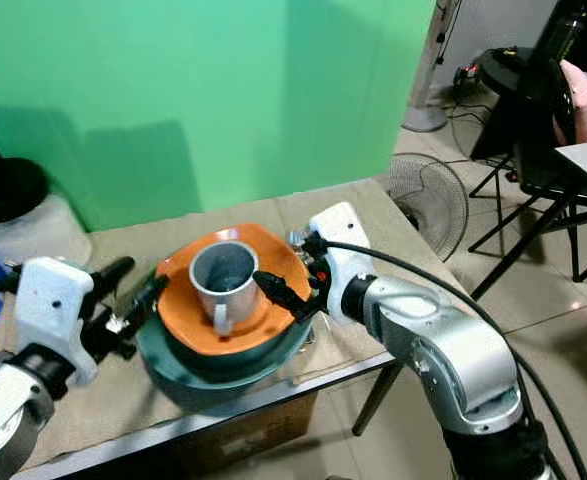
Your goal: Setting the table
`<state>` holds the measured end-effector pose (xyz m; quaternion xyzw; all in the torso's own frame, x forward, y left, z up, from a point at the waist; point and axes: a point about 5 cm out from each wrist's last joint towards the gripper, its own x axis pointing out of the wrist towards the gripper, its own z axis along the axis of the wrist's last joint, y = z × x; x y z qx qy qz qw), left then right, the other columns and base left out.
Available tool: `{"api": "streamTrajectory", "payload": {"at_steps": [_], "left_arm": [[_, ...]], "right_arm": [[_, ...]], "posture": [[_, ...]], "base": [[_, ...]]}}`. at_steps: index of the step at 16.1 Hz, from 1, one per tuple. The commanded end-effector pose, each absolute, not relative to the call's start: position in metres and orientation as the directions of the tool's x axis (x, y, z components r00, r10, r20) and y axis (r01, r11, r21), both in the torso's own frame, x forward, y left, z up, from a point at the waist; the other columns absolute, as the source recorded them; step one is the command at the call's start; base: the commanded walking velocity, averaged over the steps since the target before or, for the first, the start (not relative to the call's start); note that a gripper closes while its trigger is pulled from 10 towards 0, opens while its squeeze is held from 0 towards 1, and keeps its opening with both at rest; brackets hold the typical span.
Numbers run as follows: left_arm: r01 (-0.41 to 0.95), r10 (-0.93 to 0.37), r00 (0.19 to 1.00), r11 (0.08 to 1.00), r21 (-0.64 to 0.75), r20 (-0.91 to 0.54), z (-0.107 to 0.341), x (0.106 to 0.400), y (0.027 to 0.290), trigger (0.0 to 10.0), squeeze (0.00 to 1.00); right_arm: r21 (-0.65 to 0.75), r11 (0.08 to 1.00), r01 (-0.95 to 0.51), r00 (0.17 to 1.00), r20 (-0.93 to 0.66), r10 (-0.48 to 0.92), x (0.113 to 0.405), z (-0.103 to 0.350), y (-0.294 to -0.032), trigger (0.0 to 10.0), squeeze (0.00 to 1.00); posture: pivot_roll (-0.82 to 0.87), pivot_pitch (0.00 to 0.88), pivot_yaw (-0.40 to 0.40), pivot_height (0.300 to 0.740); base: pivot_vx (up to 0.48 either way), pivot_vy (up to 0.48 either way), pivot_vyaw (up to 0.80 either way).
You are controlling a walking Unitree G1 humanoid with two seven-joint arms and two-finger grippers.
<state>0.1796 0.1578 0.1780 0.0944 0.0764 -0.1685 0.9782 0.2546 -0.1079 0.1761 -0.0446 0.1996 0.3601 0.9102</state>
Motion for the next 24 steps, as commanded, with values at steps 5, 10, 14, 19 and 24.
{"api": "streamTrajectory", "payload": {"at_steps": [5,10,14,19,24], "left_arm": [[0.421,-0.38,0.893,0.895,0.149,-0.243,0.173,0.17,0.155,10.0,0.0],[0.58,-0.556,0.808,0.81,0.093,-0.198,0.185,0.155,0.149,10.0,0.0],[0.734,-0.664,0.653,0.673,0.088,-0.364,0.178,0.142,0.154,10.0,0.0],[0.77,-0.629,0.606,0.618,0.161,-0.487,0.157,0.151,0.157,10.0,0.0],[0.663,-0.496,0.735,0.67,0.334,-0.463,0.144,0.183,0.165,10.0,0.0]], "right_arm": [[0.018,0.621,-0.784,0.558,-0.419,0.717,0.253,0.191,-0.102,10.0,0.0],[-0.081,0.485,-0.871,0.475,-0.389,0.789,0.254,0.201,-0.127,10.0,0.0],[-0.184,0.331,-0.926,0.379,-0.469,0.798,0.253,0.196,-0.147,10.0,0.0],[-0.204,0.26,-0.944,0.328,-0.496,0.804,0.25,0.192,-0.148,10.0,0.0],[-0.225,0.216,-0.95,0.301,-0.49,0.818,0.248,0.188,-0.147,10.0,0.0]], "posture": [[-0.04,0.0,-0.017,0.74],[-0.04,0.0,-0.023,0.74],[-0.04,0.0,-0.028,0.74],[-0.05,0.0,-0.025,0.74],[-0.05,0.0,-0.018,0.74]], "base": [[0.0,0.0,0.0],[0.0,0.0,0.0],[0.0,0.0,0.0],[0.0,0.0,0.0],[0.0,0.0,0.0]]}}
